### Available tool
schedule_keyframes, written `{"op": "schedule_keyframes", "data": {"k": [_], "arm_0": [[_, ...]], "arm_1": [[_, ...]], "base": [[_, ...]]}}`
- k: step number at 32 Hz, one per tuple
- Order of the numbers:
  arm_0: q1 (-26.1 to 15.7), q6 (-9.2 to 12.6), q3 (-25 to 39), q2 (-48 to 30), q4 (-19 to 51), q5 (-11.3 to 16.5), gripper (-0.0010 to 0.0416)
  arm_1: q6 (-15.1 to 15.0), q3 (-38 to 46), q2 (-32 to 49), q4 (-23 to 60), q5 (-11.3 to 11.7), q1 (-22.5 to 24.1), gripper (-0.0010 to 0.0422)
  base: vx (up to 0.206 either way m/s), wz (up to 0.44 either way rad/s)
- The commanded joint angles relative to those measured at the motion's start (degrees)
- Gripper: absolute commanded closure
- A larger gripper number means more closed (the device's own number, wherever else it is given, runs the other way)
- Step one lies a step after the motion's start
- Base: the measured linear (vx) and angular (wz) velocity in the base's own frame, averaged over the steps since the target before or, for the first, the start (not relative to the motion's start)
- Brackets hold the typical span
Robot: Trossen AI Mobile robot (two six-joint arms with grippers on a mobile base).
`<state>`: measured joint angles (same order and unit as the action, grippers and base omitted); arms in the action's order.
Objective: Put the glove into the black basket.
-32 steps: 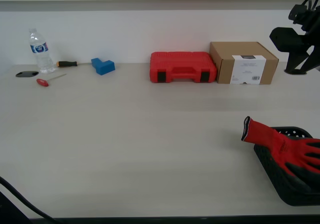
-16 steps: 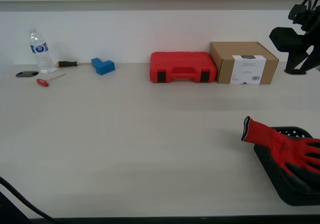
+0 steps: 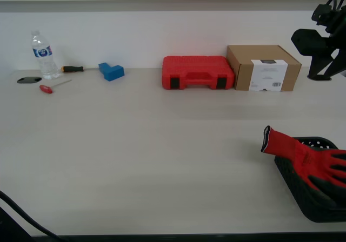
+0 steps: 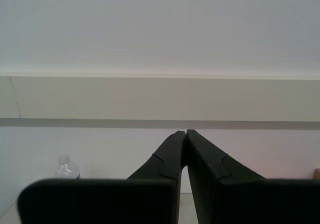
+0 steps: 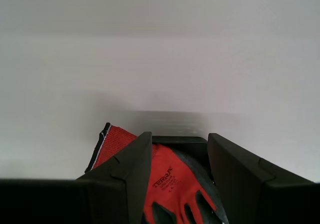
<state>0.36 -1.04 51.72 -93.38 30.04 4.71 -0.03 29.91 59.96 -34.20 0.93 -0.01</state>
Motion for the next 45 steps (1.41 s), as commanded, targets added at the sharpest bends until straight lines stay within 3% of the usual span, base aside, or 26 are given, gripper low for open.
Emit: {"op": "schedule_keyframes", "data": {"k": [1, 45], "arm_0": [[0.0, 0.0, 0.1, 0.0, -0.1, -0.1, 0.0252], [0.0, 0.0, 0.1, 0.0, -0.1, 0.0, 0.0252]], "arm_1": [[0.0, 0.1, 0.0, -0.2, 0.0, 0.0, 0.0412], [0.0, 0.1, 0.0, -0.2, 0.0, 0.0, 0.0412]], "base": [[0.000, 0.000], [0.000, 0.000]]}}
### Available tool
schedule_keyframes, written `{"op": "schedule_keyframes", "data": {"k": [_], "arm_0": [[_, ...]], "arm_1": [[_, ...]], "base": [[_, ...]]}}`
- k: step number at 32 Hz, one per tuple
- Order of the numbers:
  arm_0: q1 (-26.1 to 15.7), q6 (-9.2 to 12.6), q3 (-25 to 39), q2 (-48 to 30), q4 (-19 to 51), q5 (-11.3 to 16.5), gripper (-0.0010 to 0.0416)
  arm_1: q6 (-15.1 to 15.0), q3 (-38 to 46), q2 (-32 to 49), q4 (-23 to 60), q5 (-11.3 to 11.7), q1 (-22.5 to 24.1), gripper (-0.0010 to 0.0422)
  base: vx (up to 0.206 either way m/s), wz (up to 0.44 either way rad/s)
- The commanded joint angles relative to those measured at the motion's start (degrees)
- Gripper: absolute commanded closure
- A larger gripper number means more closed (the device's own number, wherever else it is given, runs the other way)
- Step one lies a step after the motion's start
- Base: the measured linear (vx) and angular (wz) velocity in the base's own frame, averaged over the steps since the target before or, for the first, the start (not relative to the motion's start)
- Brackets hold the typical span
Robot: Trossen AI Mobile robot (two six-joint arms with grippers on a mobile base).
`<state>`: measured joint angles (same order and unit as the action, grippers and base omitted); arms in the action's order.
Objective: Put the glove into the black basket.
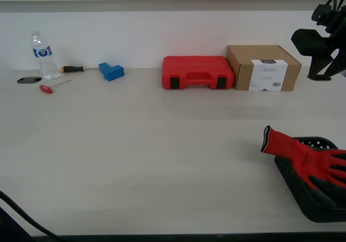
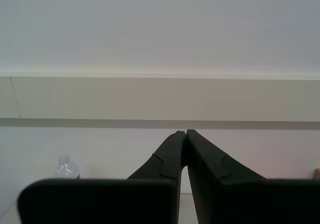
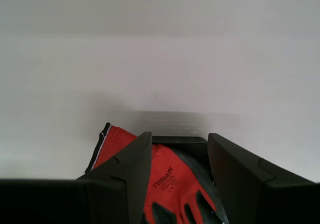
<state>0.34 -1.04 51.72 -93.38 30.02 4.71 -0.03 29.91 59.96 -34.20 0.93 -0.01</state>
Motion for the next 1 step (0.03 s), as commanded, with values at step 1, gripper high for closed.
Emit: {"op": "schedule_keyframes", "data": {"k": [1], "arm_0": [[0.0, 0.0, 0.1, 0.0, 0.0, -0.1, 0.0252]], "arm_1": [[0.0, 0.1, 0.0, -0.2, 0.0, 0.0, 0.0412]], "base": [[0.000, 0.000]]}}
